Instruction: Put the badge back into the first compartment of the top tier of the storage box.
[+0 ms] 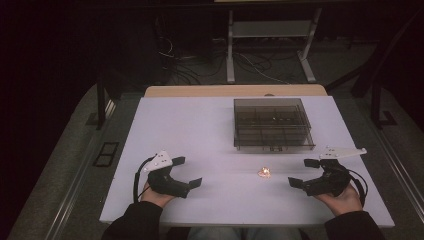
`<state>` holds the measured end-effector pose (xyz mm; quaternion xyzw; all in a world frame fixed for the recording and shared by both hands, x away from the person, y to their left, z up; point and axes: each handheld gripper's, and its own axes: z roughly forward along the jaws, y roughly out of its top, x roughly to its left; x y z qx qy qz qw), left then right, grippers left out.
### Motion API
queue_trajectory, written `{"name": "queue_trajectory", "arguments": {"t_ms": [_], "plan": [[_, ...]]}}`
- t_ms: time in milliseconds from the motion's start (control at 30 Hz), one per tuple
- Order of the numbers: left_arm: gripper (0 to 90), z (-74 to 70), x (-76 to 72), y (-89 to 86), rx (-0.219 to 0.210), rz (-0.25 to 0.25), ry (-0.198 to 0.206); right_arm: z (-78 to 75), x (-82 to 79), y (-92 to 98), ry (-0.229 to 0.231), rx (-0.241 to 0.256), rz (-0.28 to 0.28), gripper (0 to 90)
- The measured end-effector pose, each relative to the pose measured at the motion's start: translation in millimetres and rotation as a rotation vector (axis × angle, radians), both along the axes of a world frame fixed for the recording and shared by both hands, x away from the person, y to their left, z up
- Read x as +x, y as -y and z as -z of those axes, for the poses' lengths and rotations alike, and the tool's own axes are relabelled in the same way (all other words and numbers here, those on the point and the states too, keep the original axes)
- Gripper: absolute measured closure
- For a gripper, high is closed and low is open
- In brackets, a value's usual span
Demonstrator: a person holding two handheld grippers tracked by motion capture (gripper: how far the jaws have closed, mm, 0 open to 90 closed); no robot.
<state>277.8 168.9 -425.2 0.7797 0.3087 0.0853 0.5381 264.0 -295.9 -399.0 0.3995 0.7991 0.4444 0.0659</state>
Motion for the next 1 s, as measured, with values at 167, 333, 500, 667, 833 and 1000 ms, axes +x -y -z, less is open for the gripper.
{"name": "queue_trajectory", "arguments": {"t_ms": [167, 333, 500, 667, 833, 1000], "plan": [[0.0, 0.3, -0.5, 0.9, 0.002, 0.000, 0.001, -6.2, 3.6, -8.0, -0.003, -0.025, -0.026, 0.1], [0.0, 0.1, -0.7, 0.8, 0.004, -0.004, 0.003, -9.4, 8.7, -14.6, -0.016, -0.035, -0.046, 0.1], [0.0, 0.2, -0.5, 0.6, 0.002, -0.007, 0.005, -12.3, 12.5, -21.3, -0.031, -0.044, -0.066, 0.1], [0.0, 0.2, -0.6, 0.8, 0.005, -0.006, 0.005, -14.9, 15.0, -25.7, -0.031, -0.051, -0.082, 0.1], [0.0, 0.4, -0.6, 0.9, 0.004, -0.006, 0.003, -18.2, 18.0, -32.3, -0.038, -0.063, -0.104, 0.1], [0.0, 0.4, -0.8, 1.0, 0.006, -0.003, 0.001, -19.0, 19.4, -38.0, -0.047, -0.077, -0.122, 0.1]]}}
